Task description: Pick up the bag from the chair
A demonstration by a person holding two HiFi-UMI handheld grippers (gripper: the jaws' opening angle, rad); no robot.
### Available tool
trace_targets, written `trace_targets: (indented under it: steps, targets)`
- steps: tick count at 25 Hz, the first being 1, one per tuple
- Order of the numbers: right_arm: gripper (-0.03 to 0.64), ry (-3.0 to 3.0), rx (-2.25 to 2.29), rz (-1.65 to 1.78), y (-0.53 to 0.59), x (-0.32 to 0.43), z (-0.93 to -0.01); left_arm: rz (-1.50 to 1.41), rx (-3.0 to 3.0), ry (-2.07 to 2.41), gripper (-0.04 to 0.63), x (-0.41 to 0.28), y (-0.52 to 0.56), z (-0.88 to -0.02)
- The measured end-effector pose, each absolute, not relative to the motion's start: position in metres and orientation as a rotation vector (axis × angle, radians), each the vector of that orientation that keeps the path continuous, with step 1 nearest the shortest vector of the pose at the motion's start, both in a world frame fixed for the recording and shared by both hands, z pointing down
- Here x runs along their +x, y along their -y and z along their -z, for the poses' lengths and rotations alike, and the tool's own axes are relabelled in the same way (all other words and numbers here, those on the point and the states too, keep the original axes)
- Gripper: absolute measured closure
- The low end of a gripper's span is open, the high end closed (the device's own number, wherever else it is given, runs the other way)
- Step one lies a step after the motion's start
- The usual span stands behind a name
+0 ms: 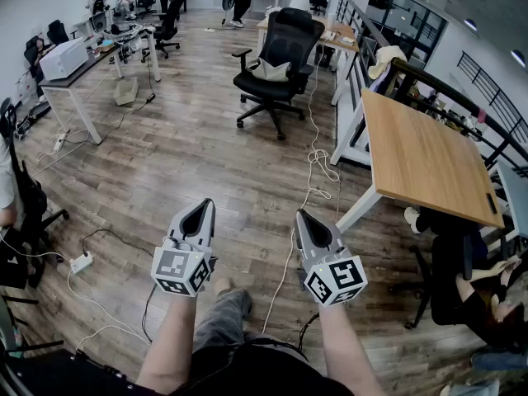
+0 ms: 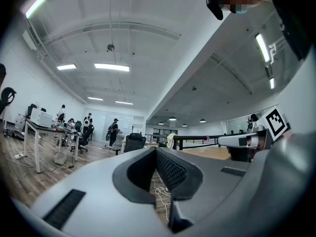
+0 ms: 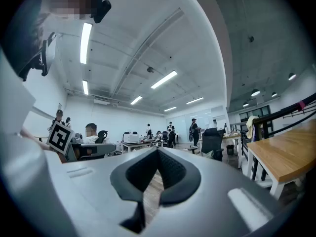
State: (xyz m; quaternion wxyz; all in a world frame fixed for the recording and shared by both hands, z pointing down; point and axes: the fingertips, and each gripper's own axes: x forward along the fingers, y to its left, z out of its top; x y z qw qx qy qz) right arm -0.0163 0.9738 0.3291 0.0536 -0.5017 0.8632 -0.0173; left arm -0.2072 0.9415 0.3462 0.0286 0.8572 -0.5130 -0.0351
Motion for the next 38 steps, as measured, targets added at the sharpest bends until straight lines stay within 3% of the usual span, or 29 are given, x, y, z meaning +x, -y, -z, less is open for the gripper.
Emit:
trace_targets:
  steps: [24, 38]
  targets:
    - [0.609, -2.513, -1.668, 0.118, -0.693, 0.013, -0.338, 0.066, 2.718, 1.473, 0.598, -0.182, -0.642, -0.342]
    - [0.609, -2.525, -1.709, 0.172, -0.611, 0.024, -0.357, 0.094, 2.709, 1.463, 0.598, -0.168, -0.556, -0.35]
